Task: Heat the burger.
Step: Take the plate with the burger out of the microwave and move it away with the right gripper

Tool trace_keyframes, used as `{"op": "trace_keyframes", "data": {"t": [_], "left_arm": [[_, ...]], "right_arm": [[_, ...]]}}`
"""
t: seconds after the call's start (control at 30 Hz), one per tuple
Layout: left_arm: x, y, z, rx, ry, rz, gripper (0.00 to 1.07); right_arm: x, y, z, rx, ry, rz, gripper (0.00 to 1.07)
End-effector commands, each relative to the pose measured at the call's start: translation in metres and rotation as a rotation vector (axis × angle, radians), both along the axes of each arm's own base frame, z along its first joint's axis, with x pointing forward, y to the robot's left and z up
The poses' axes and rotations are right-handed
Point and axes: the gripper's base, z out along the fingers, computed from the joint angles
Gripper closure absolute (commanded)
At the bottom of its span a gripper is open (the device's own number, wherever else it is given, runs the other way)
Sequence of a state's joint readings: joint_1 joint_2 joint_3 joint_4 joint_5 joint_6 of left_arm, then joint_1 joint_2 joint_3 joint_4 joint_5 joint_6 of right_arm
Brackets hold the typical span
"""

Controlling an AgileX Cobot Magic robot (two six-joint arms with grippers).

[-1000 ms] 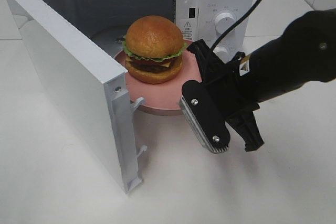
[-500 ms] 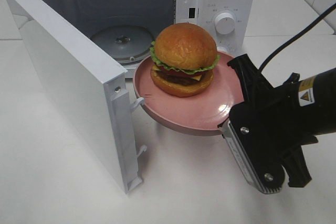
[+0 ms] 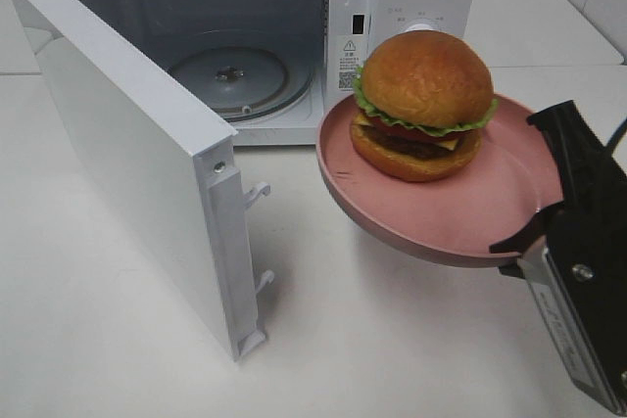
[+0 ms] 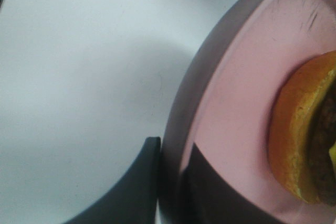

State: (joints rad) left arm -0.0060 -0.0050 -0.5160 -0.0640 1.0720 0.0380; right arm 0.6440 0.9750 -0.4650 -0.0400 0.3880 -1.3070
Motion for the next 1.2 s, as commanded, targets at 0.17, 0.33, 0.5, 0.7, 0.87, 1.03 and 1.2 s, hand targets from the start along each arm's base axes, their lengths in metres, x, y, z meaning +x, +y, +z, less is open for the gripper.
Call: {"op": "trace_keyframes", "data": {"t": [0.17, 0.33, 0.5, 0.7, 0.87, 1.03, 1.2], "left_arm": [[-0.001, 0.0, 0.0, -0.002, -0.002, 0.002, 0.09], [-0.001, 0.0, 0.0, -0.002, -0.002, 0.002, 0.09], [-0.001, 0.0, 0.0, -0.002, -0.002, 0.002, 0.09], [-0.001, 0.0, 0.0, -0.002, -0.002, 0.002, 0.09], [-0.001, 0.0, 0.0, -0.002, -0.002, 0.002, 0.09], [-0.001, 0.0, 0.0, -0.002, -0.002, 0.002, 0.09], [-0.001, 0.0, 0.0, -0.002, -0.002, 0.002, 0.09]], "right_arm": [[-0.021, -0.025, 0.013, 0.023, -0.064, -0.084, 1.07], [-0.034, -0.037, 0.015, 0.035, -0.067, -0.126, 1.07], [-0.042, -0.045, 0.014, 0.027, -0.049, -0.154, 1.07], [-0.05, -0.054, 0.013, 0.008, -0.004, -0.204, 1.07], [-0.049, -0.061, 0.012, 0.008, 0.019, -0.338, 1.07], [-0.047, -0.068, 0.012, 0.014, 0.02, -0.461, 1.07], [-0.047, -0.072, 0.011, 0.013, 0.037, -0.544, 1.07]]}}
